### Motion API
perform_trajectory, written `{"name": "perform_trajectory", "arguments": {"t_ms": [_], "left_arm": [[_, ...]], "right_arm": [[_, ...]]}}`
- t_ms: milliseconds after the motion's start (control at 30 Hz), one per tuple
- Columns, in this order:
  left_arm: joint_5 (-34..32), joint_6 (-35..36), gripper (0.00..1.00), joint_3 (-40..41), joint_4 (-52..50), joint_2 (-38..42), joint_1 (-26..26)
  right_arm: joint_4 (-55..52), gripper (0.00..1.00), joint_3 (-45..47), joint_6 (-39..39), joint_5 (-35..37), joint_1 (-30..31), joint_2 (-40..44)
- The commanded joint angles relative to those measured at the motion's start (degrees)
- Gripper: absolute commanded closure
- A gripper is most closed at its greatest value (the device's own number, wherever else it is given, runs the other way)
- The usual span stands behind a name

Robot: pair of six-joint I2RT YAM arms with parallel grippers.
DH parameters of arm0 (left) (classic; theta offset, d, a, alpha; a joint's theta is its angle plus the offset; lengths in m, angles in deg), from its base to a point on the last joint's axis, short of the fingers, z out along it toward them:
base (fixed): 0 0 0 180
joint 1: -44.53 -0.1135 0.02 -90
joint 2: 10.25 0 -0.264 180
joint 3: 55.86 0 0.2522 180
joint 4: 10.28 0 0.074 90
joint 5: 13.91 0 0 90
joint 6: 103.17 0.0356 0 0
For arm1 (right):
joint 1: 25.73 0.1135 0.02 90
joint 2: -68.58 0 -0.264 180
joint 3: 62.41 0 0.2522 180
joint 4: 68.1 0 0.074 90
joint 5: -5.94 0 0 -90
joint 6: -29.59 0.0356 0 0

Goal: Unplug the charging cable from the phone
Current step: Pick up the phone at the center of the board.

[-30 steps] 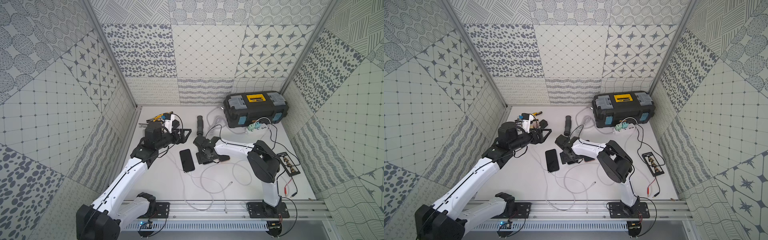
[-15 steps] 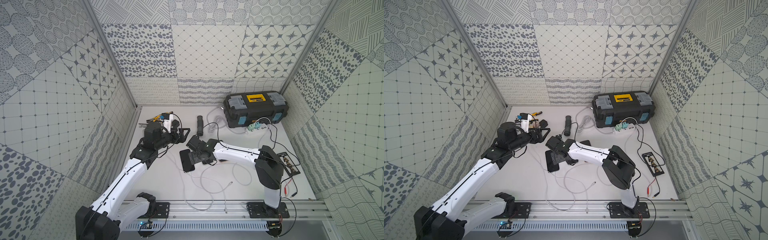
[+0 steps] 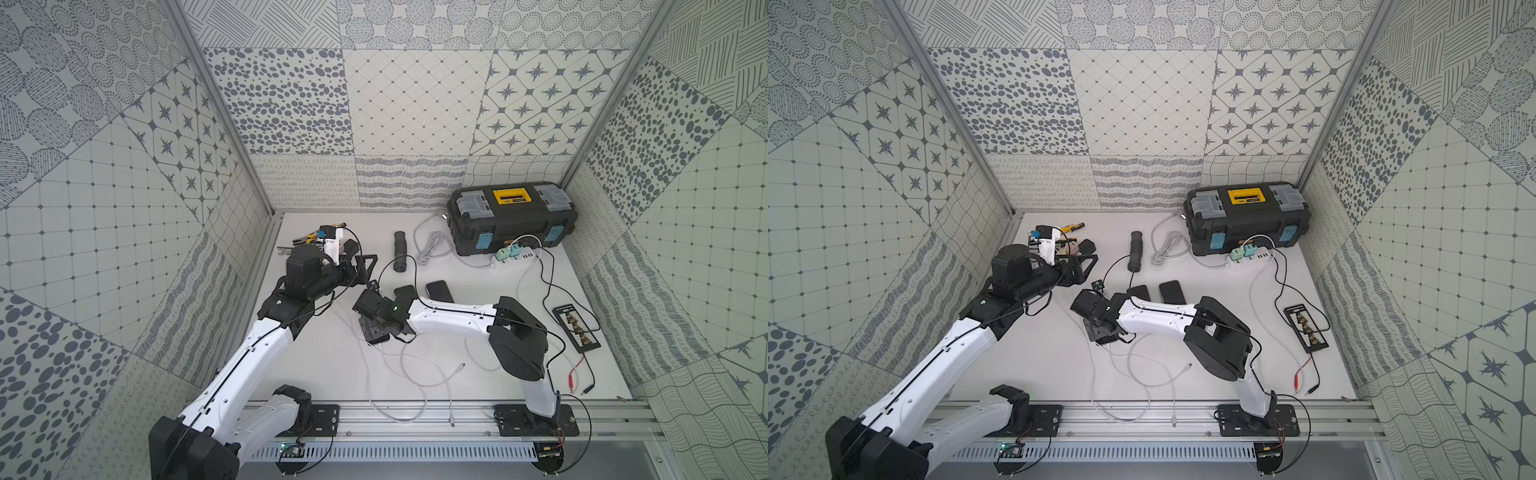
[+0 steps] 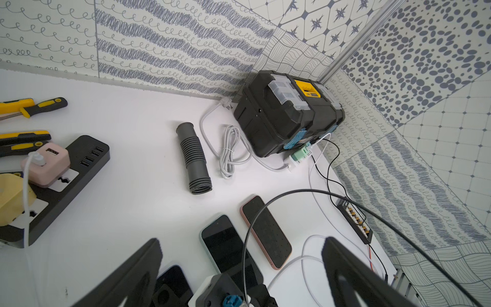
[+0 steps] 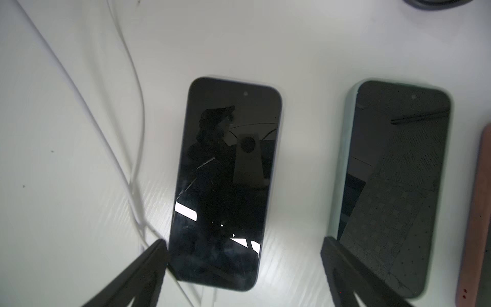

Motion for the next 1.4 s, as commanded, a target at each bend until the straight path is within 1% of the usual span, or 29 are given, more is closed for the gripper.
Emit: {"name": "perform_trajectory", "arguments": {"t_ms": [0,600,700,933,1133,1367], "left_arm": [[-1.1,1.3,0.02,0.3,-1.1,0.2,-0.7],[-1.1,1.2,0.02,0.5,-1.3,0.3,-0.7],[-0.7,1.1,0.02,0.5,-1.2,0.2,-0.7],[-0.7,1.0,0.02,0.4,-1.0,-0.1,-0.7],[-0.5,0.9,0.02,0.5,-0.8,-0.2,-0.7],[-0.6,0.9,0.02,0.5,-0.8,-0.1,-0.7]], "right_arm": [[2.6,0.05,-2.4,2.6,3.0,0.7,-1.7],[3.7,0.05,-6.0,5.6,3.7,0.9,-8.1],[3.7,0.06,-6.0,6.1,3.4,0.9,-8.9],[3.7,0.13,-5.2,8.1,4.5,0.8,-9.5],[3.8,0.16,-4.9,8.5,4.4,0.7,-9.7],[3.9,0.16,-4.6,8.4,3.6,0.3,-10.3]]}}
